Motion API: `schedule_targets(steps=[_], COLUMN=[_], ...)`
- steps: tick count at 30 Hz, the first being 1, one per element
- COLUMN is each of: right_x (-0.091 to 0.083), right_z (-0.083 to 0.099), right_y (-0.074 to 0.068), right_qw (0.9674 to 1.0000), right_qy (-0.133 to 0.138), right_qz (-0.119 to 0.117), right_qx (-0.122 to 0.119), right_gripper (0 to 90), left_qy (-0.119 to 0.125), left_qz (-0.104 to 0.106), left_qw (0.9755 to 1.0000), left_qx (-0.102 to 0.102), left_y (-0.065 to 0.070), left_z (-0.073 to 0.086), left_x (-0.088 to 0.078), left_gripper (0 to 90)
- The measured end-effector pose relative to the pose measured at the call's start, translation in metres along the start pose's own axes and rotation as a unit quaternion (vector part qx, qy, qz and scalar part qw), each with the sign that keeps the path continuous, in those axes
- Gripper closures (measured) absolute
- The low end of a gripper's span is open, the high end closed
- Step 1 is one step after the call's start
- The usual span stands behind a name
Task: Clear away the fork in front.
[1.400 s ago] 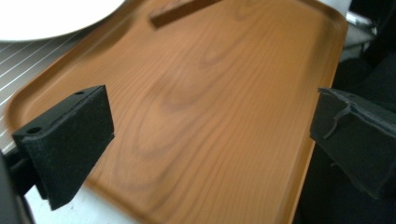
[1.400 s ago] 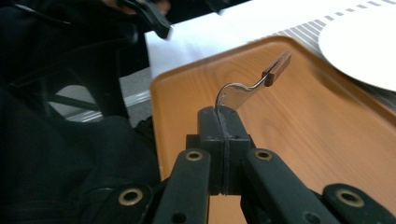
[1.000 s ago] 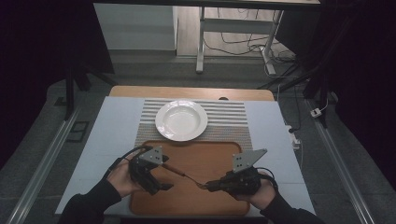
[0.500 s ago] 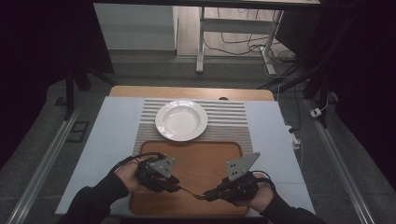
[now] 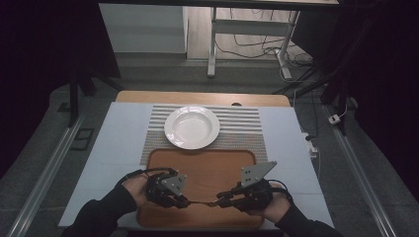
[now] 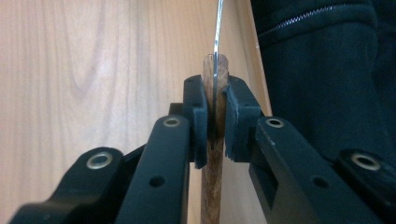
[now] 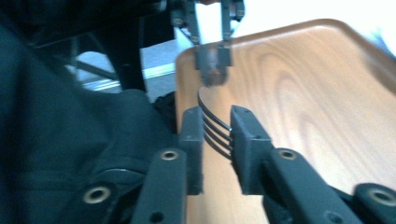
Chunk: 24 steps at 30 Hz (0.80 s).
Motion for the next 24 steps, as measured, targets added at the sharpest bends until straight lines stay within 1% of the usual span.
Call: schedule_targets(steps=[3, 4, 5, 6, 7, 8, 9, 10, 11, 13, 14, 16, 17, 18, 19, 20, 22, 23, 24], right_x=[-0.003, -0.005, -0.006, -0.008, -0.010, -0.012, -0.012, -0.015, -0.017, -0.021, -0.023, -0.027, -0.029, -0.029, -0.031, -0.032, -0.036, -0.038, -0.039], right_z=[0.001, 0.002, 0.003, 0.004, 0.005, 0.007, 0.007, 0.010, 0.012, 0.014, 0.016, 0.020, 0.023, 0.023, 0.026, 0.028, 0.034, 0.037, 0.039], right_y=[0.007, 0.009, 0.012, 0.014, 0.017, 0.019, 0.019, 0.023, 0.024, 0.025, 0.026, 0.028, 0.029, 0.029, 0.030, 0.031, 0.033, 0.033, 0.034], right_qw=[0.9993, 0.9988, 0.9979, 0.9971, 0.9960, 0.9949, 0.9949, 0.9920, 0.9903, 0.9871, 0.9843, 0.9798, 0.9778, 0.9778, 0.9752, 0.9737, 0.9682, 0.9668, 0.9647], right_qy=[0.002, 0.004, 0.006, 0.006, 0.006, 0.004, 0.004, 0.005, 0.005, 0.011, 0.010, 0.008, 0.008, 0.008, 0.007, 0.008, 0.006, 0.006, 0.007], right_qz=[0.033, 0.044, 0.058, 0.067, 0.079, 0.088, 0.088, 0.107, 0.116, 0.135, 0.150, 0.170, 0.177, 0.177, 0.184, 0.187, 0.203, 0.206, 0.212], right_qx=[0.014, 0.022, 0.028, 0.034, 0.041, 0.048, 0.048, 0.067, 0.075, 0.085, 0.091, 0.105, 0.113, 0.113, 0.122, 0.130, 0.146, 0.151, 0.157], right_gripper=[65.8, 63.1, 60.9, 59.3, 57.2, 54.6, 54.6, 48.6, 45.7, 40.5, 38.0, 32.6, 30.6, 30.6, 28.4, 25.8, 23.2, 22.0, 20.1], left_qy=[0.003, 0.003, 0.002, 0.003, 0.003, 0.005, 0.005, 0.004, 0.001, -0.005, -0.005, -0.009, -0.009, -0.011, -0.011, -0.011, -0.007, -0.007, -0.007], left_qz=[0.006, 0.006, 0.004, 0.008, 0.008, 0.001, 0.001, 0.000, -0.007, -0.012, -0.016, -0.019, -0.019, -0.019, -0.020, -0.019, -0.015, -0.015, -0.017], left_qw=[0.9997, 0.9997, 0.9994, 0.9980, 0.9980, 0.9957, 0.9957, 0.9944, 0.9933, 0.9907, 0.9889, 0.9849, 0.9831, 0.9816, 0.9801, 0.9787, 0.9762, 0.9748, 0.9736], left_qx=[-0.026, -0.026, -0.033, -0.062, -0.062, -0.093, -0.093, -0.106, -0.115, -0.135, -0.148, -0.172, -0.182, -0.190, -0.197, -0.204, -0.216, -0.222, -0.228], left_y=[-0.001, -0.001, -0.002, -0.004, -0.004, -0.006, -0.006, -0.007, -0.009, -0.010, -0.011, -0.011, -0.011, -0.010, -0.010, -0.010, -0.009, -0.009, -0.009], left_z=[0.003, 0.003, 0.005, 0.008, 0.008, 0.012, 0.012, 0.014, 0.017, 0.021, 0.022, 0.026, 0.027, 0.028, 0.029, 0.031, 0.032, 0.034, 0.035], left_x=[-0.001, -0.001, -0.001, -0.002, -0.002, -0.001, -0.001, 0.000, 0.000, 0.000, 0.000, 0.000, 0.000, -0.001, -0.001, -0.001, -0.002, -0.003, -0.003], left_gripper=[80.2, 80.2, 80.1, 80.1, 80.1, 80.1, 80.0, 80.1, 80.0, 80.0, 80.0, 80.0, 80.0, 80.0, 80.0, 80.0, 80.0, 80.0, 80.0])
Point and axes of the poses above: each handheld gripper's, and its own axes: x roughly forward along the jaws, z roughly out of its underside, y roughly to its right, the point moved 8 cm from there along x, roughly forward along the jaws, and after that the axes turned 13 degrees about -y, right-handed, at the moved point
